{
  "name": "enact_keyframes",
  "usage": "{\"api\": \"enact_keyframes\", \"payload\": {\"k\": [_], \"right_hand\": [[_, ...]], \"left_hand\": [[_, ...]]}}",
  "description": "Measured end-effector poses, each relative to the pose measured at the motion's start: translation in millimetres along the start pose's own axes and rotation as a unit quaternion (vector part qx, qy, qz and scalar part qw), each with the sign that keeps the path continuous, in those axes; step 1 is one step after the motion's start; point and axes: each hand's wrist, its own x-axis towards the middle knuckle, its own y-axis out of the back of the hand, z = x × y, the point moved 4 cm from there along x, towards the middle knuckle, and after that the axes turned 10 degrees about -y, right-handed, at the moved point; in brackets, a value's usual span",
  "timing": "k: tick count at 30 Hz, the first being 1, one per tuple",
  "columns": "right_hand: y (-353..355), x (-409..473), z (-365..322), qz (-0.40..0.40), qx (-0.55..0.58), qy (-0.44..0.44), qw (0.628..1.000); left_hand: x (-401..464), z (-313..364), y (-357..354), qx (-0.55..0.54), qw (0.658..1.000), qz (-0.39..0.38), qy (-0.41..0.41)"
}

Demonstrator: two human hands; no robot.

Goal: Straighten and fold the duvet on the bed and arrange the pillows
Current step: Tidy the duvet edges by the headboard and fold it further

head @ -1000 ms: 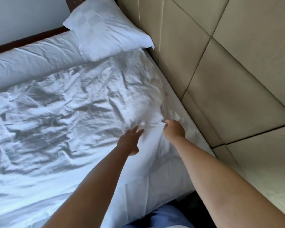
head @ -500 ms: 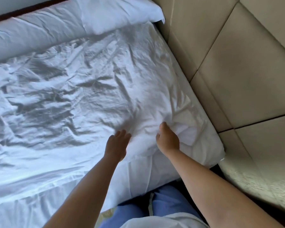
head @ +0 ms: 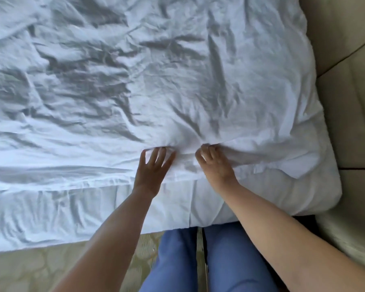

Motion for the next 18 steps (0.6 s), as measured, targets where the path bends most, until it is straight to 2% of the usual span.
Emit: {"api": "enact_keyframes", "payload": {"k": [2,4,5,6,7,9,11,13,14,16,18], "right_hand": [[1,6,-3,0.009,0.049,-0.046,0.998],[17,12,0,0.002,0.169,-0.175,0.970],[23,12,1,-0.024,0.231,-0.237,0.943],[26,10,-1,-0.087,0.262,-0.266,0.924],[29,9,-5,-0.149,0.247,-0.247,0.925],[33,0,-19,-0.218,0.183,-0.134,0.949],[22,-16,-28,-0.279,0.122,-0.060,0.951],[3,-26,-32,-0.287,0.032,-0.048,0.956],[-6,-27,-34,-0.284,-0.006,-0.055,0.957],[-19,-22,-37,-0.198,-0.033,-0.058,0.978],[-26,-12,-43,-0.149,-0.036,-0.050,0.987]], "left_hand": [[-1,-4,-5,-0.019,0.999,0.038,-0.017],[-2,-10,-11,-0.050,0.997,0.054,-0.003],[-5,-11,-10,-0.071,0.996,0.055,0.005],[-8,-13,-8,-0.079,0.995,0.054,0.021],[-9,-14,-5,-0.079,0.995,0.043,0.029],[-11,-15,-1,-0.082,0.996,0.006,0.032],[-13,-14,-2,-0.092,0.996,0.002,0.015],[-17,-14,-5,-0.093,0.995,0.035,0.012],[-19,-15,-11,-0.105,0.994,0.025,0.016],[-23,-15,-36,-0.110,0.993,-0.006,0.043],[-25,-15,-48,-0.113,0.991,-0.030,0.064]]}}
